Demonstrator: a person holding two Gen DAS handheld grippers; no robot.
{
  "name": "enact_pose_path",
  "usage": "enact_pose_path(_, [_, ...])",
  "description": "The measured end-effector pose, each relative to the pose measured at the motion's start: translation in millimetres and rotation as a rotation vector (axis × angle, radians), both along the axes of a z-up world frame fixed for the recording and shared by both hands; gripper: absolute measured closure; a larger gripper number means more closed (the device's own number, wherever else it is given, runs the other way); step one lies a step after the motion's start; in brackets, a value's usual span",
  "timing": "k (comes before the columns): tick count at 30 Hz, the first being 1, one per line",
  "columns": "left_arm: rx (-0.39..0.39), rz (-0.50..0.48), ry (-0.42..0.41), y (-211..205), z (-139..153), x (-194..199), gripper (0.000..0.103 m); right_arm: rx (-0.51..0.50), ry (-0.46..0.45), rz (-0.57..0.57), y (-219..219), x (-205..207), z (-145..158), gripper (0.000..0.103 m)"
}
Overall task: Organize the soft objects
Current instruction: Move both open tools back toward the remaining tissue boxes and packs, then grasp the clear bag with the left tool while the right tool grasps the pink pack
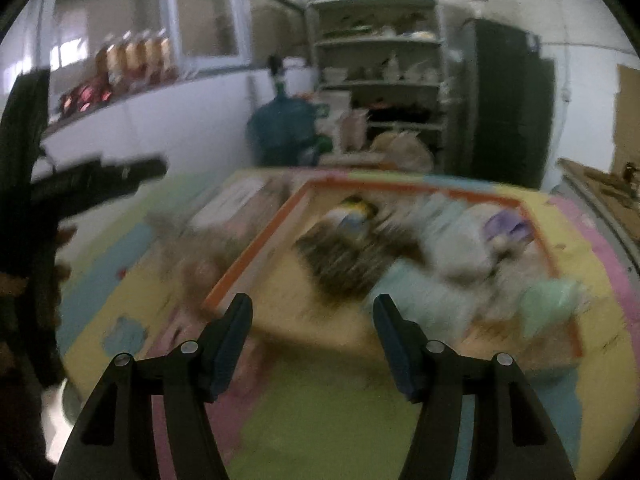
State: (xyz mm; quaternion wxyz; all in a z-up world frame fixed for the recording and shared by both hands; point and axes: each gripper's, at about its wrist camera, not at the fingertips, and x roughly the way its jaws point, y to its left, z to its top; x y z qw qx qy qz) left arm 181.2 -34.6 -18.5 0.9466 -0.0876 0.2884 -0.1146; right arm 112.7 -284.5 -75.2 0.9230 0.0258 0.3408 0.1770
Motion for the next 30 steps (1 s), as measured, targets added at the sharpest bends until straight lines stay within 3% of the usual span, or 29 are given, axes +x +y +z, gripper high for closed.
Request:
enact_pose_path(3, [-0.016, 0.015, 0.001, 17.2, -2.2, -8.0, 0.030, 0.077, 0.066, 0.116, 16.0, -5.1, -13.5, 0.038])
enact_pose_path(12, [-0.066, 0.049, 0.001, 59.1, -9.1, -29.6, 0.030, 0.072, 0.171, 0.128, 38.8, 4.3, -36.1, 0.038])
enact_pose_path(16, [-0.087, 0.065, 0.004, 72.0, -12.6, -35.2, 0.030, 0.182, 0.219, 0.362, 63.2, -24.3, -24.9, 0.038])
enact_pose_path(18, [-0.094, 0.070, 0.007, 75.9, -14.9, -36.2, 0.030, 0.164, 0.175, 0.460, 76.9, -48.4, -11.3, 0.038])
enact_pose_path(22, [-0.106, 0.073, 0.014, 82.2, -19.3, -38.4, 0.030, 0.046, 0.070, 0.375, 80.4, -55.1, 5.1, 0.038])
enact_pose_path(26, [-0.108, 0.070, 0.014, 81.6, -19.3, -40.7, 0.030, -0.017, 0.080, 0.281, 92.8, -29.4, -9.7, 0.032])
enact_pose_path(30, [-0.094, 0.053, 0.022, 77.2, -20.6, -42.1, 0.030, -0.094, 0.103, 0.275, 110.6, -10.9, -27.2, 0.032])
